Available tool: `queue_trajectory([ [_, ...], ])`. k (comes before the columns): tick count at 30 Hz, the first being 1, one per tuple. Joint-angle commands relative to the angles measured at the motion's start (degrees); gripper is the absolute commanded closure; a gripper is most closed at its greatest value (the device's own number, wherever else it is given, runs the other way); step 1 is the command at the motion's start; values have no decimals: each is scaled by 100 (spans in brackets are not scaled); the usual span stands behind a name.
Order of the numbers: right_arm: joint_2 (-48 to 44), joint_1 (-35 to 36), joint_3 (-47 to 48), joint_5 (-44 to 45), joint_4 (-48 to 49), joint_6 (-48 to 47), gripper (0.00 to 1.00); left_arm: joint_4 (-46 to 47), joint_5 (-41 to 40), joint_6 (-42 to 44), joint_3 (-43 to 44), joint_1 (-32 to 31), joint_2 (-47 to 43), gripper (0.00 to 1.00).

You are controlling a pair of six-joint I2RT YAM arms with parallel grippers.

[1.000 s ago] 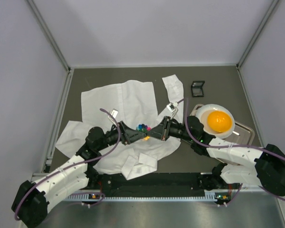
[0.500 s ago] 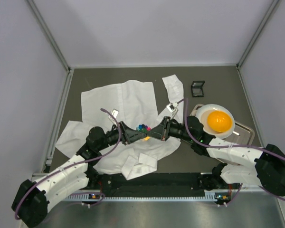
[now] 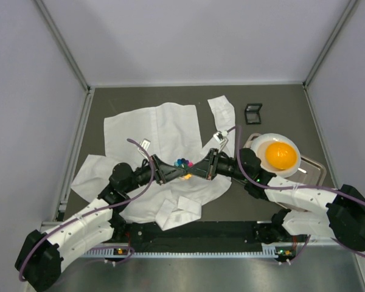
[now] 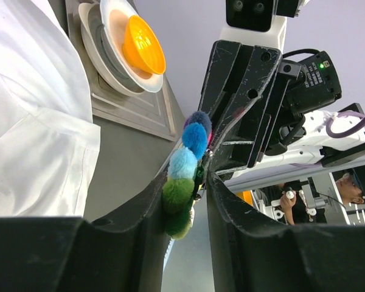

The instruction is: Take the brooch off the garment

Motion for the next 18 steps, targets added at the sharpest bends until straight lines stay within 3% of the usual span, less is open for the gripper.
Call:
queue_trajectory([
  [1,-125,47,269,-114,311,-164,100,485,42,-55,-20,-20,-22,68],
  [10,-274,47,400,-70,-5,-384,100,344,147,95,33,-11,22,81],
  [18,-160,56,409,-210,109,-375,100,318,349,191,173,-11,109,73],
])
